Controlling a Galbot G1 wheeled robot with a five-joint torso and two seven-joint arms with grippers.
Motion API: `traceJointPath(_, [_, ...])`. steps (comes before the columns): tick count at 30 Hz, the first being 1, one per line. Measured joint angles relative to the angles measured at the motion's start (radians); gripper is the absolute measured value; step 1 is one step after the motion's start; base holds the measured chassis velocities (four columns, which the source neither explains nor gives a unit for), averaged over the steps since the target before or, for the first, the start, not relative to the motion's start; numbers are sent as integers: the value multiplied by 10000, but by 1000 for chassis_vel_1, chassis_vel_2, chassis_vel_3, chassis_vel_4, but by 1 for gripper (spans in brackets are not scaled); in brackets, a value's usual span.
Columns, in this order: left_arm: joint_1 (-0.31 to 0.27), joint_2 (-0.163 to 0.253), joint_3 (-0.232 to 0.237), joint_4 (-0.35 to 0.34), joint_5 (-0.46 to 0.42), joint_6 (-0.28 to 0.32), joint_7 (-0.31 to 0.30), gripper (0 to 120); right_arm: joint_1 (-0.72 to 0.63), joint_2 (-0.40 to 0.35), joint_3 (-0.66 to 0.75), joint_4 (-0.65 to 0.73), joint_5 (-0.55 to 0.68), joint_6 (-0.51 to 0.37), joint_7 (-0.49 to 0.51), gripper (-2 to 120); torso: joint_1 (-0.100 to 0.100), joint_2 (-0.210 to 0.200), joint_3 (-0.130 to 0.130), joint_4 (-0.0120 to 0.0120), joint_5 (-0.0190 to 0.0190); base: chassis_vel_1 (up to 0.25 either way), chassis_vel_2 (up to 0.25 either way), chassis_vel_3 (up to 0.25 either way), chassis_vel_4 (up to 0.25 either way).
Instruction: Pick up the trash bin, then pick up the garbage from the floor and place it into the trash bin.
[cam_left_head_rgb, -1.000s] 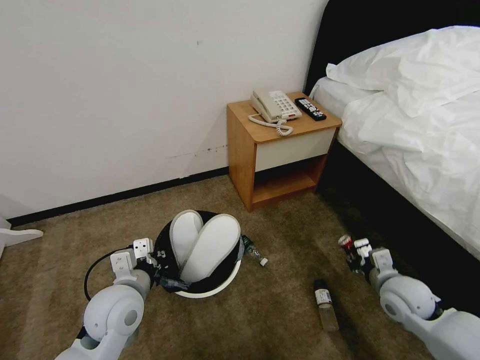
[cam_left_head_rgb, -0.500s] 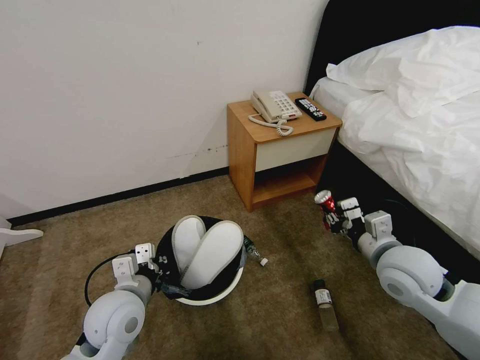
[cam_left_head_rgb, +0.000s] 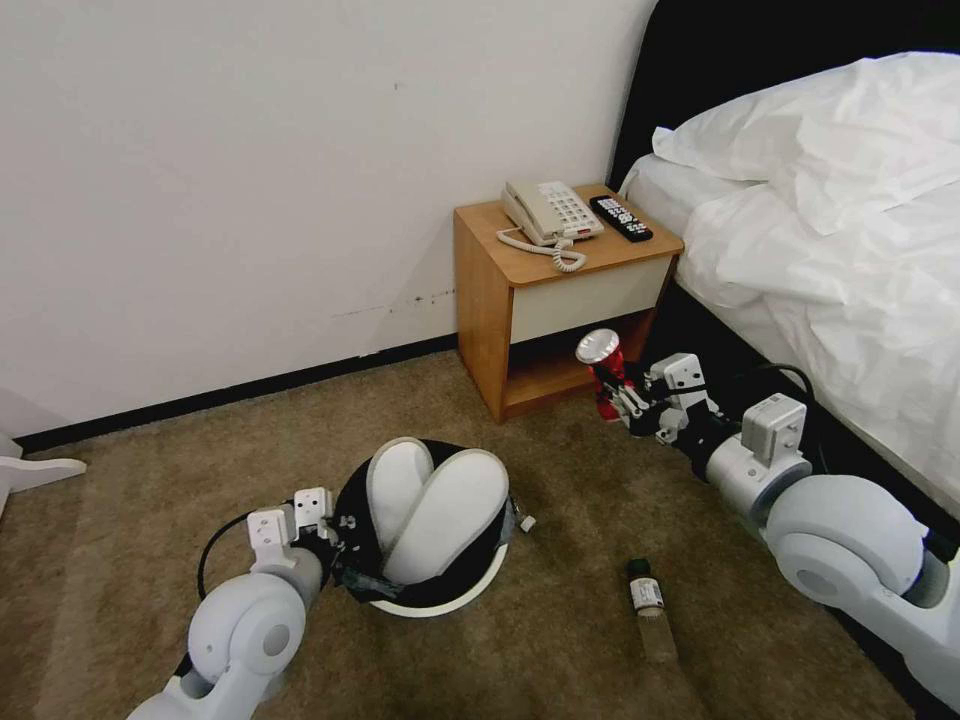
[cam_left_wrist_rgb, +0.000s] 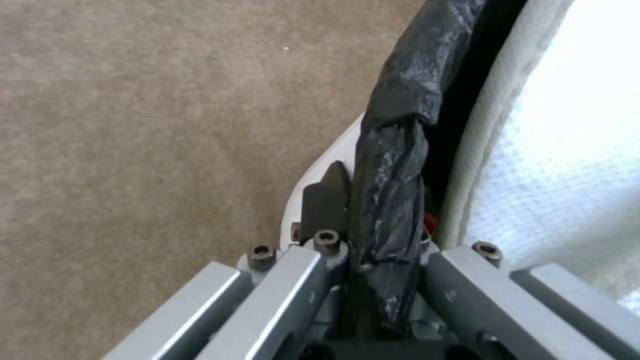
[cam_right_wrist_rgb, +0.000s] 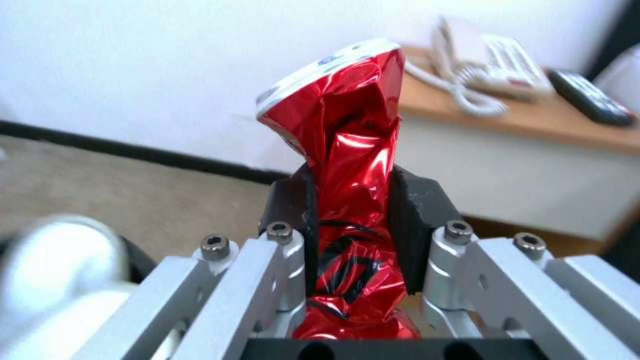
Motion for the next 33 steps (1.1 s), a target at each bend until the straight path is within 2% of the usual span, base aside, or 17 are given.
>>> traceJointPath(6, [-125,59,185,126,-223,93,-33,1,314,-354,143,992,250,403,-305,21,0,1,0,-2,0,0,0,0,0])
traceJointPath(9, [-325,83,446,265,-572,201,-12,1,508,-447,207,1428,305,1034,-1099,21,0,0,0,-2,2,0,0,0,0])
traceJointPath(18, [-753,86,798,490,-729,340,166,1,796,-441,157,1636,325,1620,-2037,21,0,0,0,-2,2,0,0,0,0])
traceJointPath(33, [-1286,-4,1297,646,-748,419,544,1,1211,-341,-141,1701,438,2278,-3004,21,0,1,0,-2,1,0,0,0,0])
